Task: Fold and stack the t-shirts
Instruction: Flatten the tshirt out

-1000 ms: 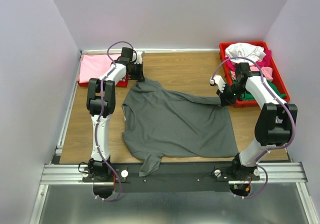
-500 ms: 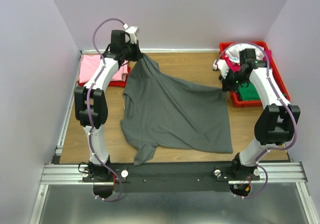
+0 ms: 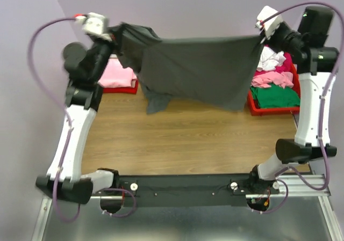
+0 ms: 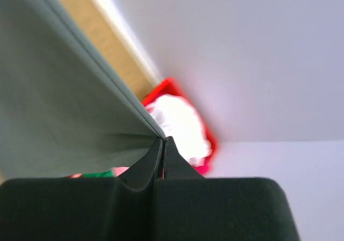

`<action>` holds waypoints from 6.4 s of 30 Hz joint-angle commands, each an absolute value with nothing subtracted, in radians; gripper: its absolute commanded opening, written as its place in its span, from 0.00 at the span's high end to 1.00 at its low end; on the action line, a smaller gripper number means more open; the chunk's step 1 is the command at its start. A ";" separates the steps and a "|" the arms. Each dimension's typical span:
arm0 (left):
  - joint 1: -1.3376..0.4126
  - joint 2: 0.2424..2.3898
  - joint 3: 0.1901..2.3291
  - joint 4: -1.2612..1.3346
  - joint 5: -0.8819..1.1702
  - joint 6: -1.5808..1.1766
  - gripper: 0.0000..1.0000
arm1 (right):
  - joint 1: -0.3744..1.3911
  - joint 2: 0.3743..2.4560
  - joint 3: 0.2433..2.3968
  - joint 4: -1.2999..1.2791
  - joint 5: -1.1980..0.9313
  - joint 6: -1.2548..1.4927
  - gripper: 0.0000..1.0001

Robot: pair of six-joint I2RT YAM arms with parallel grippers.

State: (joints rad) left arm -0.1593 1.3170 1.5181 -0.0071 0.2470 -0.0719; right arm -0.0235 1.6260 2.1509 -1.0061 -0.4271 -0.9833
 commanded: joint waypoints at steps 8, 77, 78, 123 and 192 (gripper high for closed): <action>-0.156 0.890 1.570 0.311 0.129 -0.172 1.00 | -0.029 1.361 2.390 -0.727 -0.353 -0.833 1.00; -0.130 1.826 1.372 0.328 0.311 -0.005 1.00 | -0.002 1.833 1.402 -0.227 -0.485 -0.692 1.00; -0.129 1.807 1.362 0.334 0.313 -0.005 1.00 | -0.003 1.826 1.387 -0.226 -0.489 -0.695 1.00; -0.133 0.643 1.034 0.313 0.271 -0.130 1.00 | -0.002 1.121 1.735 -0.649 -0.446 -0.788 1.00; -0.133 1.687 1.175 0.304 0.244 0.069 1.00 | 0.048 1.853 1.370 -0.147 -0.358 -0.782 1.00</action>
State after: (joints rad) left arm -0.1375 1.6962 1.1866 0.2783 0.1993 0.0654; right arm 0.0467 1.8900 1.3804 -0.1658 -0.4328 -0.8116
